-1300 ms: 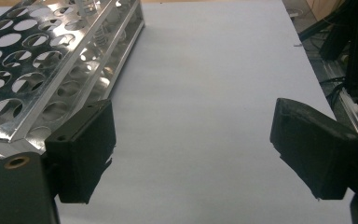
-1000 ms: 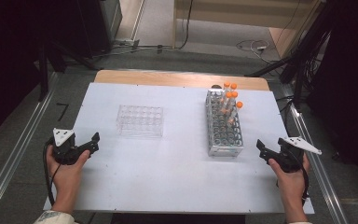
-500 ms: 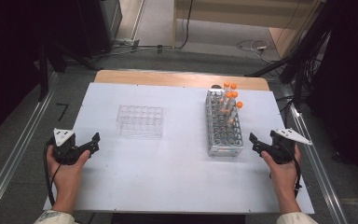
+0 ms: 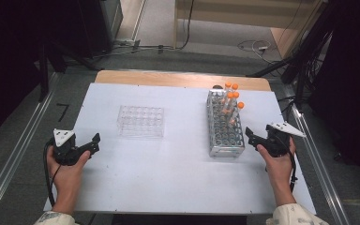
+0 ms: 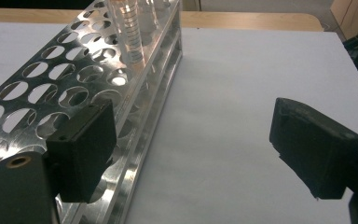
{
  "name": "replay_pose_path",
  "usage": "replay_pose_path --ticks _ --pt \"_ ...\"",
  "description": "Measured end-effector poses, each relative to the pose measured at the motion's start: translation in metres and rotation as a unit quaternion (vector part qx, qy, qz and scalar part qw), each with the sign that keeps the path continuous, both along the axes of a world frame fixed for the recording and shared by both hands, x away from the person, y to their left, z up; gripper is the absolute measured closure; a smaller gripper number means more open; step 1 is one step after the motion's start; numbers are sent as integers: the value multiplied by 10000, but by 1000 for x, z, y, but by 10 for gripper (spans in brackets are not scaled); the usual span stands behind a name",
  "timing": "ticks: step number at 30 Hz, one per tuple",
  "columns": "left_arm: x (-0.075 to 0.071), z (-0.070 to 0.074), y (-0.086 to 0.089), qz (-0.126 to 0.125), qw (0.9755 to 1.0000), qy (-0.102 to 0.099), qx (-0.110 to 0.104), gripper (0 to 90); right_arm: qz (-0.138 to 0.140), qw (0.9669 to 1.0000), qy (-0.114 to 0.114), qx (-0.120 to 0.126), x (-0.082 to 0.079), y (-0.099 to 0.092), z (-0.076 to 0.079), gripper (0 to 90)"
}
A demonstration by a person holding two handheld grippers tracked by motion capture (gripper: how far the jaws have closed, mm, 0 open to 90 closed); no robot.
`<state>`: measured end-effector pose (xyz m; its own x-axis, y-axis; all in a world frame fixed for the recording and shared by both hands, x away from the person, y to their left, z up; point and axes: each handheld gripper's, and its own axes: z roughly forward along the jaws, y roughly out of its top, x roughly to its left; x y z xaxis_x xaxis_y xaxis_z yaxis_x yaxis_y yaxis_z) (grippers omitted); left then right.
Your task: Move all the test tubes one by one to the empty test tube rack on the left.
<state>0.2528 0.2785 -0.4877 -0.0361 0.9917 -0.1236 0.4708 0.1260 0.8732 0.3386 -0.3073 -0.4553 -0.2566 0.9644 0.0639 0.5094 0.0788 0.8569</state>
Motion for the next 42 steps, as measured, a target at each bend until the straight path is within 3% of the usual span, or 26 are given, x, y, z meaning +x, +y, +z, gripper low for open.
replay_pose_path --ticks 18,31,42 --pt "1 0 0 -7 10000 -47 -67 132 141 9999 -82 -54 15 14 0 138" --pt "1 0 0 -1 10000 -32 -77 132 232 9997 -60 63 27 19 0 147" --pt "2 -1 0 -9 10000 -10 -77 132 326 9993 -171 21 39 24 1 200"
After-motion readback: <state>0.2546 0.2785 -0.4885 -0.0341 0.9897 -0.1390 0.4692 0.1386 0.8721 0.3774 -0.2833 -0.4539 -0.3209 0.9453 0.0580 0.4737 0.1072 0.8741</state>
